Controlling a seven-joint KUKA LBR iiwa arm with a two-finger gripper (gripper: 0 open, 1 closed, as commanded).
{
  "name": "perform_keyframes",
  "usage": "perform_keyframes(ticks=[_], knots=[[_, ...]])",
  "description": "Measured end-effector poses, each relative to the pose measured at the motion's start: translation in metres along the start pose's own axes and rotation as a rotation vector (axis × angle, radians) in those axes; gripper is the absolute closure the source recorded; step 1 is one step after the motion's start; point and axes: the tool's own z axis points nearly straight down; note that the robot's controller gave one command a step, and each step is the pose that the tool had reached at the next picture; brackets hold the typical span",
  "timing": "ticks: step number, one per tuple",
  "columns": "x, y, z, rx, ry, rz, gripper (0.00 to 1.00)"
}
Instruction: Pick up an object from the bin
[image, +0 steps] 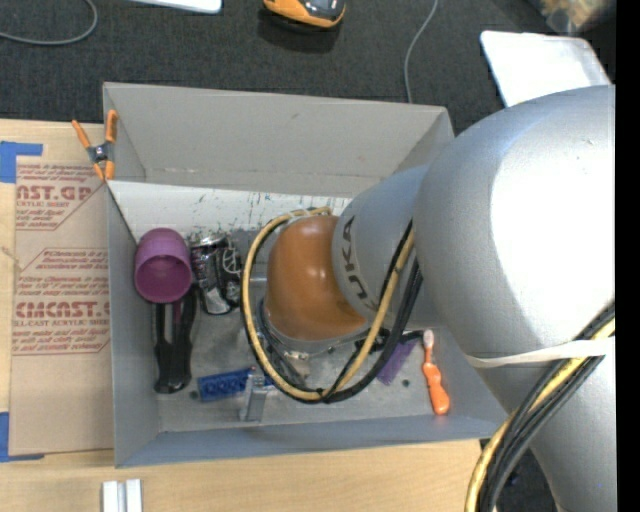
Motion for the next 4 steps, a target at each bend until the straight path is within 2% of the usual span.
perform_keyframes(ticks=[1, 2, 3, 4], knots=[[-0.01, -0.003, 0.0, 0.0, -0.003, -0.059, 0.0], [0.001, 0.007, 0.0, -0.001, -0.001, 0.0, 0.0], [0.012, 0.008, 0.0, 0.0, -0.001, 0.007, 0.0], [0.005, 0.013, 0.0, 0.0, -0.001, -0.017, 0.0]])
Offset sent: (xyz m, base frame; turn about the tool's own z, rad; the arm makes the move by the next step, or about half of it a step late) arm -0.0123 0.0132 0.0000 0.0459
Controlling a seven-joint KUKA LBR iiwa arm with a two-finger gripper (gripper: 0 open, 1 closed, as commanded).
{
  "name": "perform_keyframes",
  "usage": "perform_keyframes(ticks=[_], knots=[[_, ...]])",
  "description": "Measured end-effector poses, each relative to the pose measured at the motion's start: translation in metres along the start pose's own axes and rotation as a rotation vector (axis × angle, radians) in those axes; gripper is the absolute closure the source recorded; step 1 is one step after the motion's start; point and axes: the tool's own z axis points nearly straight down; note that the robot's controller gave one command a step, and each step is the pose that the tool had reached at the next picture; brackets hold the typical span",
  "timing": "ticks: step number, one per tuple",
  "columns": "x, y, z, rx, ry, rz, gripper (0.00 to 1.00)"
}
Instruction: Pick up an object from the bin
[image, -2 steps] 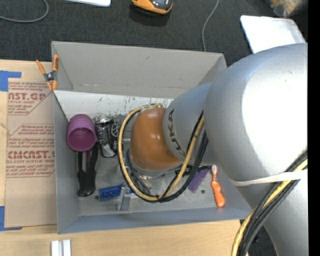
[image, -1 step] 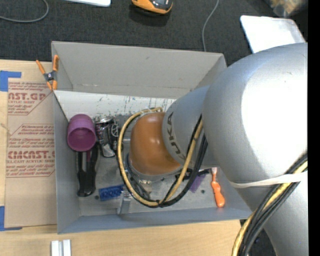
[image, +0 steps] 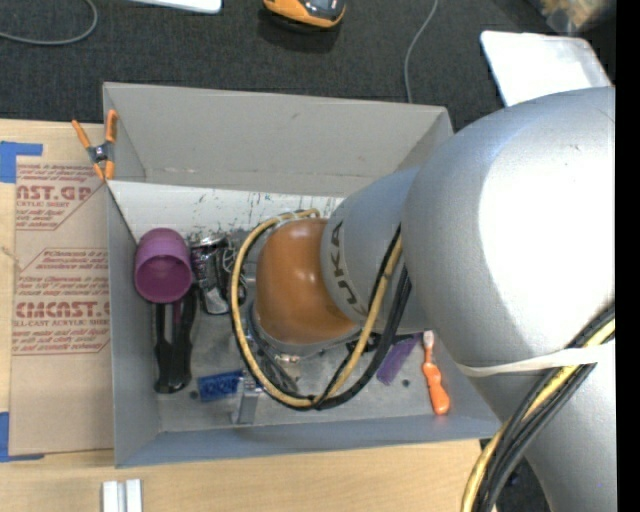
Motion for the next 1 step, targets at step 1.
perform_keyframes(ticks=[1], knots=[[0.0166, 0.0078, -0.0002, -0.001, 0.0, 0.121, 1.0]])
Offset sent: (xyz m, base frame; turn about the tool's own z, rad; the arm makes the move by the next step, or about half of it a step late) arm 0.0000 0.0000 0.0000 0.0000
